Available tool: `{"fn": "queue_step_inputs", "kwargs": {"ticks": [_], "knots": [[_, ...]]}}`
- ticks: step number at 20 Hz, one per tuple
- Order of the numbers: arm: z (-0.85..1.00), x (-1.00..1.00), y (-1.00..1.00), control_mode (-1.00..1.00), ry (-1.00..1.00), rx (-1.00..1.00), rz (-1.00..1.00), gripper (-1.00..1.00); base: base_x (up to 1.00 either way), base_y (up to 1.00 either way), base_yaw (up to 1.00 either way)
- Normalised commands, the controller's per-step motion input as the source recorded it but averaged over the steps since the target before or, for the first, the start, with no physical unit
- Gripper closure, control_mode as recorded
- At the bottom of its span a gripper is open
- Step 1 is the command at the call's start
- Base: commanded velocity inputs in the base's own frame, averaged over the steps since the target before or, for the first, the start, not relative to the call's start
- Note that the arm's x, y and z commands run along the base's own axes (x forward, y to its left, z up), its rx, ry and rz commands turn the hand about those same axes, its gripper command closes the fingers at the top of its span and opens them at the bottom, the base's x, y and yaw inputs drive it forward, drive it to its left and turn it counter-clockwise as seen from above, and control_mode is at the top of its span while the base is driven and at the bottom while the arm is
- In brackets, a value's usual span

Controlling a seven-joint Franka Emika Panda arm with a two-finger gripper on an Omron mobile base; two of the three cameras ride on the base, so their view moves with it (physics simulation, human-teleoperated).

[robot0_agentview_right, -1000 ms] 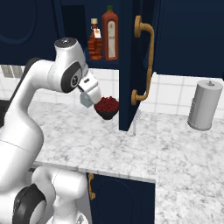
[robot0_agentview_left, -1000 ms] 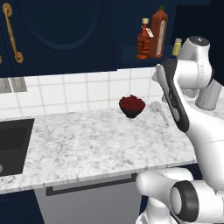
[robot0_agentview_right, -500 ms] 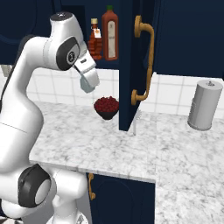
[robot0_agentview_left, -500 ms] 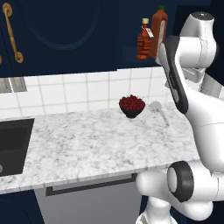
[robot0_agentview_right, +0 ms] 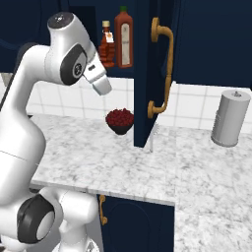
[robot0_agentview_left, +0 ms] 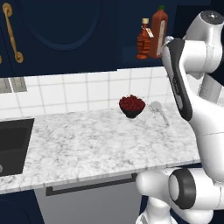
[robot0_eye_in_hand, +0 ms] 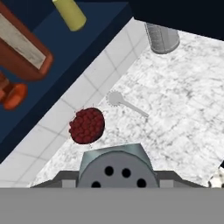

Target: Put the shaker and condiment bottle from the counter next to their counterparts in the cabinet.

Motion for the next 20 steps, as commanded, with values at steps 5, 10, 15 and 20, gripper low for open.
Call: {"fn": "queue_step_inputs", "kwargs": {"ticks": [5, 10, 15, 20], "knots": [[0.01, 0.23, -0.35, -1.00, -0.03, -0.09, 0.00, 1.00, 0.00, 0.00, 0.00], [0.10, 0.49, -0.35, -1.00, 0.00, -0.20, 0.00, 1.00, 0.00, 0.00, 0.00], [0.27, 0.46, -0.09, -1.00, 0.00, -0.22, 0.00, 1.00, 0.00, 0.00, 0.00], [0.34, 0.28, -0.05, -1.00, 0.06, 0.00, 0.01, 1.00, 0.00, 0.00, 0.00]]}}
